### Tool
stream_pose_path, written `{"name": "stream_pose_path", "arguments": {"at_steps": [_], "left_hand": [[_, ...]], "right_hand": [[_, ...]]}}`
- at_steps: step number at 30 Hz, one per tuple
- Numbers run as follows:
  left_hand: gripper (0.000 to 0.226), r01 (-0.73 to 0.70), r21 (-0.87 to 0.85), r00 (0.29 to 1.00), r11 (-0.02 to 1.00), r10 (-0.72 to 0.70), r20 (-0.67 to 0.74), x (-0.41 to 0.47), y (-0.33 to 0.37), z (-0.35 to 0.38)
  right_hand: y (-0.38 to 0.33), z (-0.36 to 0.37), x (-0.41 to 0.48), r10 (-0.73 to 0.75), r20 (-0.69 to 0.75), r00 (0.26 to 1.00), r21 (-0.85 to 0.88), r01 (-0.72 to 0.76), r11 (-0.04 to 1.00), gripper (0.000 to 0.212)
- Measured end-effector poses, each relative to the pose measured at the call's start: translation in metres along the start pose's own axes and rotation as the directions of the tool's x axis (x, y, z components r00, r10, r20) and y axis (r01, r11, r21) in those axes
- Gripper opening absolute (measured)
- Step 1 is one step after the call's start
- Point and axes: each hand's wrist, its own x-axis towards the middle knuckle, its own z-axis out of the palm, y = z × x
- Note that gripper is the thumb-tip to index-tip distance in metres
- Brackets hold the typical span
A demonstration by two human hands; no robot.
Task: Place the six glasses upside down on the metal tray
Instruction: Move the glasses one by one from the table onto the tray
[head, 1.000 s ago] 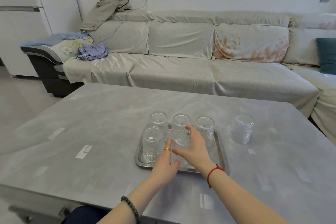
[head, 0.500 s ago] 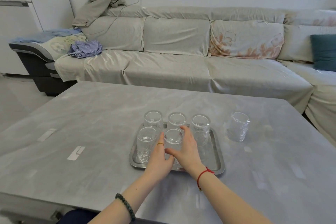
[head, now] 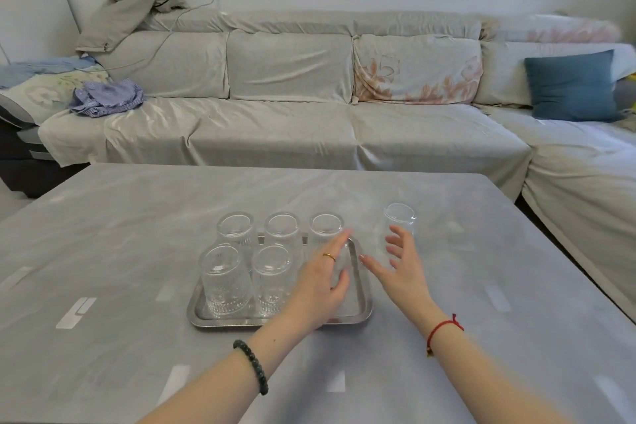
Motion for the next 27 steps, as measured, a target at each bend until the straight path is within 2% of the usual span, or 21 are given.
{"name": "stream_pose_path", "arguments": {"at_steps": [2, 5, 8, 11, 15, 18, 19, 21, 23, 27], "left_hand": [[0.057, 0.012, -0.020, 0.997, 1.000, -0.011, 0.075, 0.017, 0.005, 0.020], [0.063, 0.134, -0.089, 0.980, 0.987, -0.118, 0.163, 0.048, 0.008, 0.050], [0.070, 0.248, -0.130, 0.954, 0.960, -0.219, 0.203, 0.081, 0.007, 0.074], [0.066, 0.328, -0.211, 0.933, 0.921, -0.280, 0.226, 0.113, 0.007, 0.089], [0.084, 0.453, -0.247, 0.885, 0.857, -0.399, 0.240, 0.145, -0.004, 0.107], [0.058, 0.525, -0.250, 0.848, 0.813, -0.478, 0.228, 0.155, -0.015, 0.118], [0.057, 0.542, -0.239, 0.839, 0.805, -0.506, 0.201, 0.157, -0.019, 0.122], [0.064, 0.562, -0.191, 0.827, 0.805, -0.543, 0.145, 0.157, -0.021, 0.124], [0.065, 0.533, -0.171, 0.846, 0.829, -0.524, 0.096, 0.152, -0.021, 0.124], [0.054, 0.434, -0.245, 0.897, 0.867, -0.442, 0.026, 0.128, -0.010, 0.112]], "right_hand": [[0.010, -0.019, 0.007, 0.034, -0.028, 0.999, -0.003, -0.034, 0.999, 0.071], [0.023, -0.042, 0.024, 0.073, -0.057, 0.996, -0.046, -0.076, 0.996, 0.073], [0.034, -0.055, 0.044, 0.105, -0.051, 0.993, -0.102, -0.110, 0.989, 0.078], [0.042, -0.057, 0.066, 0.140, -0.018, 0.990, -0.115, -0.142, 0.983, 0.083], [0.048, -0.048, 0.094, 0.148, 0.043, 0.988, -0.094, -0.143, 0.985, 0.083], [0.056, -0.040, 0.107, 0.184, 0.026, 0.983, -0.100, -0.181, 0.978, 0.079], [0.059, -0.039, 0.109, 0.201, 0.030, 0.979, -0.095, -0.197, 0.976, 0.076], [0.059, -0.039, 0.109, 0.235, 0.046, 0.971, -0.083, -0.231, 0.969, 0.070], [0.058, -0.042, 0.106, 0.235, 0.042, 0.971, -0.075, -0.231, 0.970, 0.066], [0.048, -0.044, 0.086, 0.185, 0.030, 0.982, -0.048, -0.183, 0.982, 0.067]]}}
